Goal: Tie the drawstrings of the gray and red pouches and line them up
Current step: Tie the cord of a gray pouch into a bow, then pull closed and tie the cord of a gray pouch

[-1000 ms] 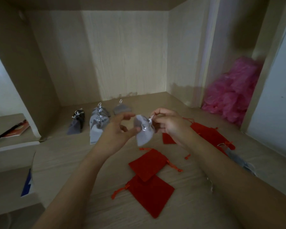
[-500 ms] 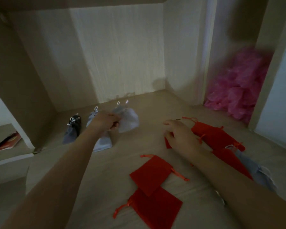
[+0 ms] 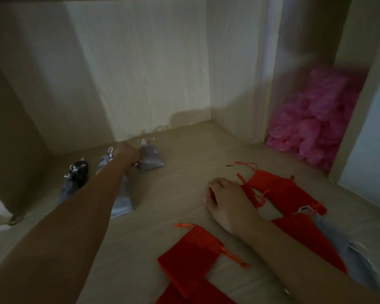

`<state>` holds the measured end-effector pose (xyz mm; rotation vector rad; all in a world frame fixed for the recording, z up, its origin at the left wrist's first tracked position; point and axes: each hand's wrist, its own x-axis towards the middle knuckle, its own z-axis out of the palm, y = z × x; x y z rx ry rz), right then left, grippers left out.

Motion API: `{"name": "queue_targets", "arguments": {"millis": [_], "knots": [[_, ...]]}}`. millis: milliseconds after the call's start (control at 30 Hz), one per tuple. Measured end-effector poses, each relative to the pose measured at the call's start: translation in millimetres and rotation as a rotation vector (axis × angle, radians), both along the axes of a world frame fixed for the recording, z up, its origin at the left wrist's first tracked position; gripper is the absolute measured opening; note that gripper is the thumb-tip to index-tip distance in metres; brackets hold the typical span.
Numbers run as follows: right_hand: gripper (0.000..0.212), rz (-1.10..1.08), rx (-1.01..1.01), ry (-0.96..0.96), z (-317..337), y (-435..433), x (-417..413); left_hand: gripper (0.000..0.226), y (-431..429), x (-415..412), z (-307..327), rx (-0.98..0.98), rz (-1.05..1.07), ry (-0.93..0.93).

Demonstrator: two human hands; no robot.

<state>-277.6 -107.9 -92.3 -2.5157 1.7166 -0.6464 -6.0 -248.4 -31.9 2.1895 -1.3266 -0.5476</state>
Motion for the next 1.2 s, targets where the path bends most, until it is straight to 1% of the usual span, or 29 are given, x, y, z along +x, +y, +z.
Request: {"name": "queue_targets", "arguments": {"millis": [67, 100, 133, 200, 267, 367, 467, 533, 600, 667, 700, 767, 867, 900, 967, 1000, 1067, 1100, 1167, 1200], "knots": [[0.037, 0.005, -0.003, -0.01, 0, -2, 0, 0.053, 2, 0, 0, 0.043, -0.02, -0.264], [0.037, 0.006, 0.002, -0.014, -1, -2, -1, 0.057, 6, -4, 0, 0.101, -0.024, -0.391], [0.036, 0.006, 0.009, -0.018, 0, -1, 0, 0.059, 8, -6, 0, 0.119, -0.041, -0.485], [0.036, 0.007, 0.017, -0.023, 1, -1, 0, 0.052, 11, -8, 1, 0.074, -0.059, -0.559], [0.037, 0.01, 0.041, -0.023, 4, 1, 0, 0.048, 17, -14, 7, -0.001, -0.071, -0.545], [0.037, 0.017, 0.106, -0.061, 13, 4, -2, 0.042, 37, -33, 19, -0.088, -0.152, -0.465], [0.034, 0.007, 0.187, -0.201, 25, 7, -4, 0.028, 78, -68, 27, -0.125, -0.35, -0.314], [0.027, 0.002, 0.197, -0.254, 35, 5, -6, 0.023, 115, -91, 24, -0.124, -0.483, -0.275], [0.021, -0.02, 0.178, -0.292, 45, 5, -15, 0.018, 157, -112, 15, -0.156, -0.547, -0.227], [0.021, -0.035, 0.148, -0.304, 57, 7, -24, 0.018, 199, -128, 3, -0.197, -0.641, -0.177], [0.02, -0.042, 0.146, -0.296, 64, 9, -29, 0.022, 217, -136, -3, -0.204, -0.714, -0.172], [0.018, -0.045, 0.202, -0.289, 76, 14, -40, 0.038, 238, -146, -21, -0.191, -0.816, -0.174], [0.017, -0.061, 0.338, -0.18, 92, 21, -64, 0.076, 251, -155, -40, -0.168, -0.838, -0.248], [0.02, -0.083, 0.357, -0.111, 97, 24, -74, 0.084, 254, -158, -45, -0.171, -0.824, -0.287], [0.027, -0.148, 0.393, 0.054, 108, 34, -95, 0.091, 258, -162, -52, -0.22, -0.776, -0.34], [0.023, -0.18, 0.433, 0.096, 112, 41, -106, 0.089, 258, -163, -55, -0.247, -0.763, -0.355], [0.011, -0.262, 0.53, 0.184, 117, 55, -128, 0.076, 259, -162, -59, -0.265, -0.761, -0.358], [0.008, -0.302, 0.586, 0.245, 116, 60, -135, 0.072, 257, -160, -60, -0.267, -0.761, -0.354], [0.017, -0.343, 0.655, 0.307, 110, 68, -144, 0.065, 257, -159, -59, -0.286, -0.764, -0.329], [0.018, -0.351, 0.665, 0.299, 105, 69, -146, 0.058, 256, -159, -57, -0.318, -0.757, -0.287]]}}
